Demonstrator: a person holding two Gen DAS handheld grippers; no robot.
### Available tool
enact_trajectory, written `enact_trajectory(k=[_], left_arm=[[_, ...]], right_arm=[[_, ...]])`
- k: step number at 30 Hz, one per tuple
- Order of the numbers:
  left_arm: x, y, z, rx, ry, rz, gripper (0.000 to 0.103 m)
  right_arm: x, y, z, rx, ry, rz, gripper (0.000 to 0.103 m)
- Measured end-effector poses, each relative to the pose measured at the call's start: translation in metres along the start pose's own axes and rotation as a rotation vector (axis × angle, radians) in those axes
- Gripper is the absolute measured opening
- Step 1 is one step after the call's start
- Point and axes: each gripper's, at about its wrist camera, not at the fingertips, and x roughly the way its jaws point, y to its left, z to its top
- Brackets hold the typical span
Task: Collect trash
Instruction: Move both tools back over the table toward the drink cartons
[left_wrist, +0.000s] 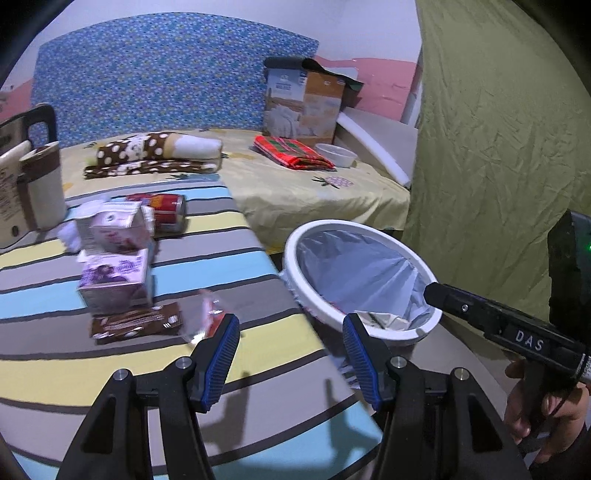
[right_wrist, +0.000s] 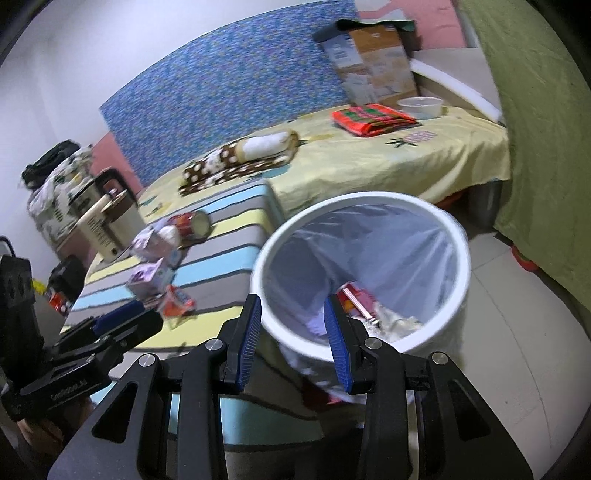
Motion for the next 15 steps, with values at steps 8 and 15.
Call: enact_trajectory(k=[8,15], left_arm=[[-0.02,0.023,-0.011,-0.048,-0.023,0.064,0.058],[-0.03,0.048,-0.019,-0.095,-0.025,0.115,0.058]], right_arm=[[0.008,0.02,-0.006,-0.038,0.033,0.059,0.038],[0.013,0.039,-0.01,-0.076,0.051,0.095,0.038]])
